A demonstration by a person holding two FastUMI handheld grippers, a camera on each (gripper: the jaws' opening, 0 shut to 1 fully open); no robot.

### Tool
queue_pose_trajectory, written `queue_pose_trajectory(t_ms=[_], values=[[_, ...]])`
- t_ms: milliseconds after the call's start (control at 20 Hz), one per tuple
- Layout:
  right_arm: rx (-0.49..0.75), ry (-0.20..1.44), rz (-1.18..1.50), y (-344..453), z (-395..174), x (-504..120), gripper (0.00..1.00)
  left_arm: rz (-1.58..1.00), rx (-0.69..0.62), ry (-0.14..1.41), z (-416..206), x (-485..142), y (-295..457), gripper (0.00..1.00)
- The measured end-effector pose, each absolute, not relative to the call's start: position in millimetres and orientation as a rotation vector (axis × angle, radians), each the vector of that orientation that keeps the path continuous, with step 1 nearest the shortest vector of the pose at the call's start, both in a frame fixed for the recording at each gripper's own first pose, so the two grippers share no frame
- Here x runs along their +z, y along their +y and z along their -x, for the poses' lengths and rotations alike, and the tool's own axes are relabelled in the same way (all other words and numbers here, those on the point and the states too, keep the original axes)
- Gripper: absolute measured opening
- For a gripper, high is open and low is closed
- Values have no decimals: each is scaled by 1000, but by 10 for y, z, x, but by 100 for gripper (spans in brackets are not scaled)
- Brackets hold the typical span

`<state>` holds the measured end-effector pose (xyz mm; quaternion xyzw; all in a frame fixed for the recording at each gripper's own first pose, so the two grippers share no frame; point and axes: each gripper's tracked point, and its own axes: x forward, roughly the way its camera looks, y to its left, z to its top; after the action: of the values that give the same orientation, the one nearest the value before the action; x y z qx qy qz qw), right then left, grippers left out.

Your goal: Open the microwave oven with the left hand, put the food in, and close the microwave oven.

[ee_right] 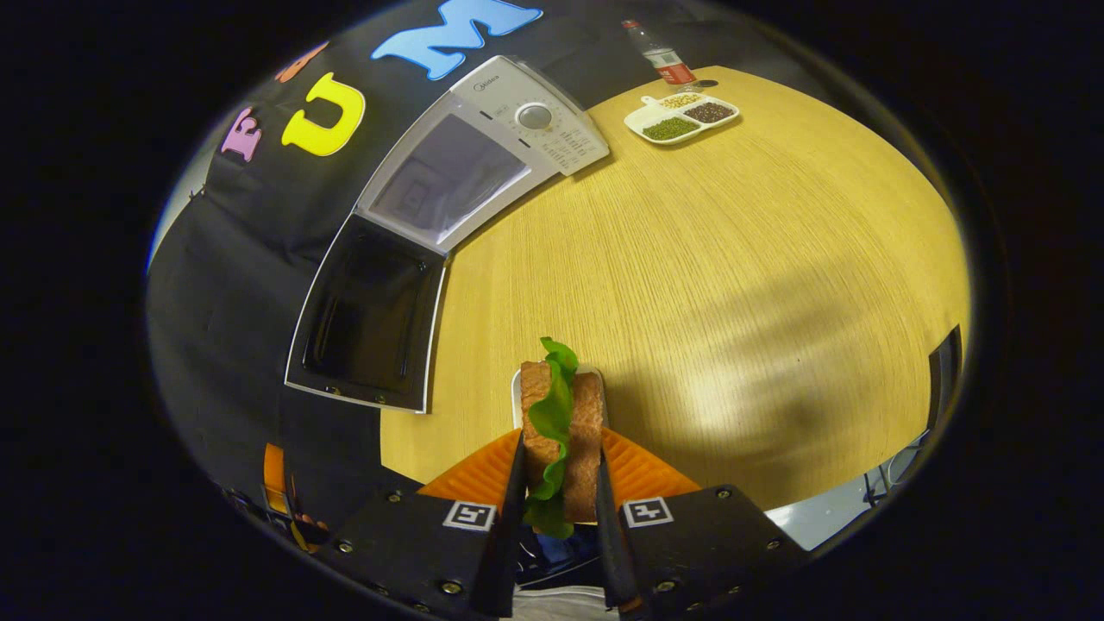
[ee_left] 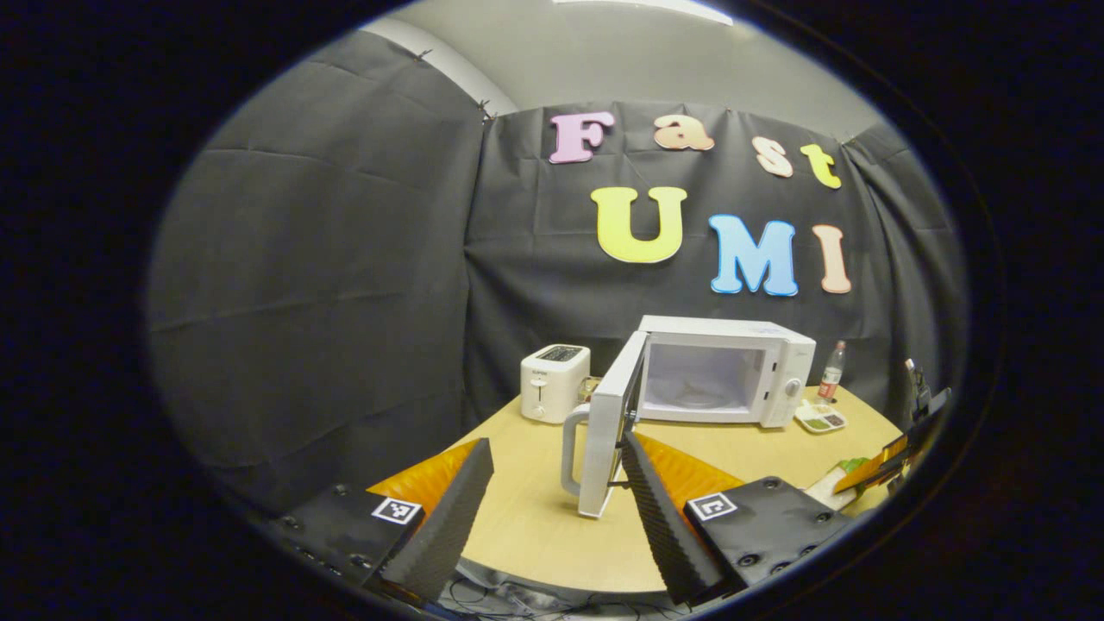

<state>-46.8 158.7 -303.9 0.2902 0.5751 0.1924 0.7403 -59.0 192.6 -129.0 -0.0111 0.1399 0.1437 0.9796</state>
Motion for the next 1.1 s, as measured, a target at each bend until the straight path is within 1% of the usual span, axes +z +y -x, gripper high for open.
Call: queue_pose_trajectory(t_ms=[50, 100, 150, 200, 250, 300, 350, 400, 450, 500, 600, 650, 700, 750, 850, 1050, 1100], values=[[448, 1249, -618, 1587, 445, -2998, 39, 22, 292, 273, 596, -1252, 1884, 94], [466, 1230, -607, 1607, 413, -2950, 39, 24, 295, 267, 584, -1219, 1864, 98], [476, 1212, -605, 1619, 368, -2876, 39, 30, 296, 260, 558, -1205, 1854, 98], [486, 1191, -609, 1649, 321, -2784, 39, 35, 297, 254, 520, -1187, 1853, 94], [496, 1166, -619, 1679, 248, -2675, 39, 39, 296, 250, 465, -1193, 1881, 98], [505, 1142, -626, 1721, 184, -2573, 39, 39, 296, 249, 395, -1203, 1892, 94], [508, 1117, -626, 1750, 99, -2489, 39, 40, 295, 244, 320, -1218, 1924, 96], [498, 1082, -623, 1782, -7, -2418, 39, 42, 291, 236, 236, -1206, 1952, 99], [487, 1047, -621, 1831, -149, -2350, 39, 43, 283, 230, 168, -1211, 1980, 99], [470, 1012, -624, 1898, -293, -2296, 39, 42, 275, 228, 86, -1206, 2026, 94], [448, 961, -626, 2059, -542, -2214, 39, 47, 264, 226, -68, -1222, 2133, 99], [442, 938, -619, 2144, -661, -2193, 39, 52, 262, 221, -143, -1219, 2208, 96], [431, 925, -611, 2232, -776, -2197, 39, 59, 259, 218, -213, -1222, 2285, 96], [417, 913, -611, 2316, -883, -2192, 39, 66, 259, 219, -280, -1241, 2364, 94], [406, 893, -625, 2532, -1084, -2186, 39, 78, 264, 223, -393, -1284, 2567, 98], [362, 834, -658, 2890, -1485, -2255, 39, 83, 271, 249, -583, -1396, 2986, 96], [348, 819, -670, 2973, -1580, -2284, 39, 80, 269, 259, -628, -1429, 3073, 99]])
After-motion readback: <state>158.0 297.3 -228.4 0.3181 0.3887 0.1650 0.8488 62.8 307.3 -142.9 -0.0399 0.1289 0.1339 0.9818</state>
